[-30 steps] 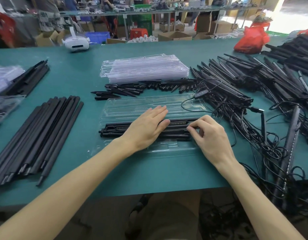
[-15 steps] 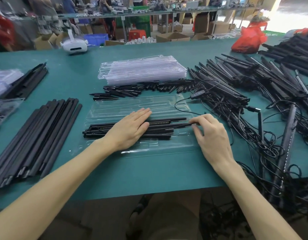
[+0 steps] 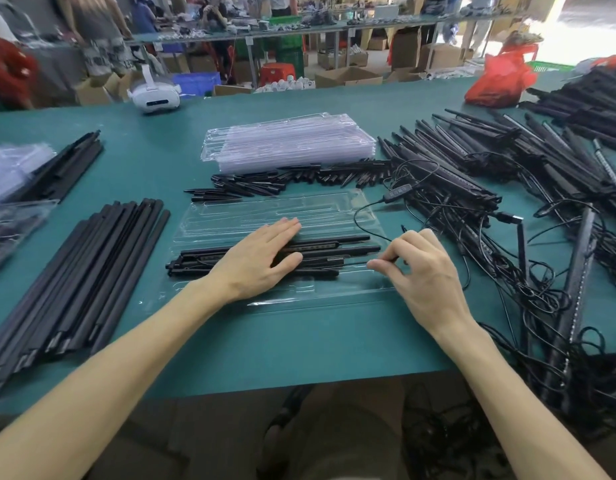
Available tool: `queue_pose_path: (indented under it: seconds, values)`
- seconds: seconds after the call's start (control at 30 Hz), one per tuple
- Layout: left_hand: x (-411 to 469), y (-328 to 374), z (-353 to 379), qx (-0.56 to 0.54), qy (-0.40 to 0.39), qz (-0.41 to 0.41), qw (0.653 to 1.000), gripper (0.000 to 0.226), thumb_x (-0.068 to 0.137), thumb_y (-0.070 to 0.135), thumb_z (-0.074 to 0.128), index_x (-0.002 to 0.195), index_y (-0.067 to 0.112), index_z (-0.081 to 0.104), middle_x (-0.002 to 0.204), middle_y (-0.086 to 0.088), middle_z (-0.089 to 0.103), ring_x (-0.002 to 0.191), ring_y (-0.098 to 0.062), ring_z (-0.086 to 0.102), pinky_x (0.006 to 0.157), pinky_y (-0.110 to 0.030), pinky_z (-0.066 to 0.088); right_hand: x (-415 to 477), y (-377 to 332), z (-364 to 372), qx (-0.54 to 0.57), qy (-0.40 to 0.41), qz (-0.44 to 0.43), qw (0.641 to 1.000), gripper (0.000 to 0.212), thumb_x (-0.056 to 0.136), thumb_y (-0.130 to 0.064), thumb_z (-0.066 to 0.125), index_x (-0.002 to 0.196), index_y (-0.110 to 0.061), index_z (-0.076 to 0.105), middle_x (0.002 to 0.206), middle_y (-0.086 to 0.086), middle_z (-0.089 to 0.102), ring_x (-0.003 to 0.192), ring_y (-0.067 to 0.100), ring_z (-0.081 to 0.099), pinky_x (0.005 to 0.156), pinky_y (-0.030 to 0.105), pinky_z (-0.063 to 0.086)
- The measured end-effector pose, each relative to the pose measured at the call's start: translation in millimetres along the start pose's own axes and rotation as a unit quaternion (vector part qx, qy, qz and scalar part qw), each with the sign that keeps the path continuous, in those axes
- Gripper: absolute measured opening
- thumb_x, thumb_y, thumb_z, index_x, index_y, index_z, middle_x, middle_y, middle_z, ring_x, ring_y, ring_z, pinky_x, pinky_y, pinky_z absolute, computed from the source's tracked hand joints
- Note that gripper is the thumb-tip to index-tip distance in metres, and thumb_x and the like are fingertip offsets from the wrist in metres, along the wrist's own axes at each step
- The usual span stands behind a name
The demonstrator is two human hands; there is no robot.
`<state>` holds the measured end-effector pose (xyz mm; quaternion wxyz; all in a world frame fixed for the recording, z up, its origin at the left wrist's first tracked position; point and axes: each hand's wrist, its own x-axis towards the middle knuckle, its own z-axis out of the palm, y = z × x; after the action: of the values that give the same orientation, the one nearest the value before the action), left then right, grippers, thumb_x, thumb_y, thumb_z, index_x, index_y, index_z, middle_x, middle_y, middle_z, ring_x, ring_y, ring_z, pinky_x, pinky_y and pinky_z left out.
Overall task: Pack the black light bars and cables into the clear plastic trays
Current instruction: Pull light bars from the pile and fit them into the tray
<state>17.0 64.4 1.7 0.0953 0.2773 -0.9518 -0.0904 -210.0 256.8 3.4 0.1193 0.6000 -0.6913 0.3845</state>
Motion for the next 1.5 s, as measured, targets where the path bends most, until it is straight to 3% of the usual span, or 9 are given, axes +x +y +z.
queue_pose_path:
  seconds: [0.1,0.3,0.53,0.7,0.87,1.0,1.1,1.33,1.5]
  values:
    - [-0.3,1.5,-1.0,-0.003,0.000,-0.009,1.000,0.066,0.102,0.056,0.031,0.160,0.027,0.020,0.167,0.014,0.015,0.152,0.003,0.005,0.127,-0.030,0.005,-0.4,-2.8,1.3,-0.018,-0.035,-0.007,0.999,0.035,0.082,-0.037,0.078,0.069,-0.011,0.058,0.073,-0.005,0.054,0.077,0.017,0.043,0.071,0.029,0.042]
    - [4.1,10.9,-13.1,-0.054,-0.021,-0.030,0.998,0.066,0.101,0.044,0.050,0.159,0.024,0.027,0.166,0.011,0.021,0.152,-0.001,0.012,0.124,-0.021,0.006,0.1,-4.0,1.1,-0.011,-0.054,0.005,0.998,0.027,0.082,-0.030,0.081,0.075,-0.013,0.061,0.078,-0.006,0.056,0.079,0.015,0.044,0.070,0.028,0.042]
    - [20.4,48.5,-12.6,-0.080,0.034,-0.004,0.996,0.060,0.100,0.042,0.057,0.150,0.014,0.042,0.159,0.000,0.038,0.149,-0.011,0.027,0.122,-0.023,0.014,0.8,-5.1,2.0,0.001,-0.052,0.011,0.999,0.027,0.086,-0.032,0.077,0.075,-0.013,0.062,0.078,-0.007,0.056,0.078,0.014,0.044,0.068,0.025,0.038]
    - [32.7,67.3,8.5,-0.044,-0.003,0.017,0.999,0.067,0.103,0.045,0.048,0.157,0.010,0.029,0.167,-0.002,0.019,0.154,-0.011,0.011,0.126,-0.029,0.003,-0.6,-6.7,0.3,0.042,0.038,0.000,0.998,0.040,0.103,-0.029,0.057,0.073,-0.003,0.062,0.075,0.003,0.057,0.063,0.024,0.052,0.057,0.039,0.045]
    - [32.5,58.8,19.6,-0.018,0.004,0.026,0.999,0.070,0.103,0.053,0.037,0.159,0.014,0.025,0.168,0.003,0.013,0.154,-0.007,0.005,0.124,-0.024,-0.002,1.5,-8.1,-2.9,0.041,0.139,0.057,0.988,0.024,0.105,-0.024,0.053,0.097,-0.004,0.063,0.099,0.003,0.055,0.060,0.012,0.046,0.053,0.026,0.042]
    - [31.0,59.3,21.6,-0.009,0.005,0.031,0.999,0.080,0.098,0.067,0.018,0.159,0.015,0.024,0.168,0.005,0.014,0.154,-0.006,0.004,0.125,-0.027,-0.001,6.4,-3.4,0.7,0.028,0.050,0.173,0.983,0.045,0.105,-0.042,0.039,0.119,-0.006,0.060,0.115,0.005,0.057,0.089,0.020,0.058,0.074,0.031,0.045]
    - [30.9,59.5,22.0,-0.020,0.007,0.024,0.999,0.081,0.097,0.067,0.014,0.159,0.015,0.027,0.168,0.004,0.016,0.154,-0.007,0.006,0.125,-0.028,0.001,6.2,-1.7,4.3,-0.039,-0.034,0.190,0.980,0.056,0.104,-0.048,0.035,0.132,-0.005,0.056,0.122,0.008,0.062,0.112,0.024,0.053,0.089,0.037,0.045]
    - [36.7,55.0,7.3,-0.221,-0.027,-0.019,0.975,0.049,0.105,0.031,0.049,0.150,0.014,0.044,0.163,0.006,0.029,0.151,-0.004,0.017,0.126,-0.034,0.011,6.3,-1.2,3.5,-0.037,-0.060,0.205,0.976,0.050,0.104,-0.042,0.044,0.142,-0.010,0.050,0.129,0.007,0.062,0.117,0.026,0.050,0.095,0.042,0.045]
    - [33.2,44.6,-4.2,-0.322,-0.089,0.003,0.943,0.057,0.090,0.038,0.074,0.142,0.030,0.055,0.158,0.021,0.035,0.149,0.007,0.013,0.124,-0.032,0.009,4.6,-0.9,5.4,-0.019,-0.047,0.182,0.982,0.043,0.101,-0.026,0.053,0.140,-0.009,0.051,0.126,0.007,0.059,0.114,0.025,0.050,0.095,0.039,0.045]
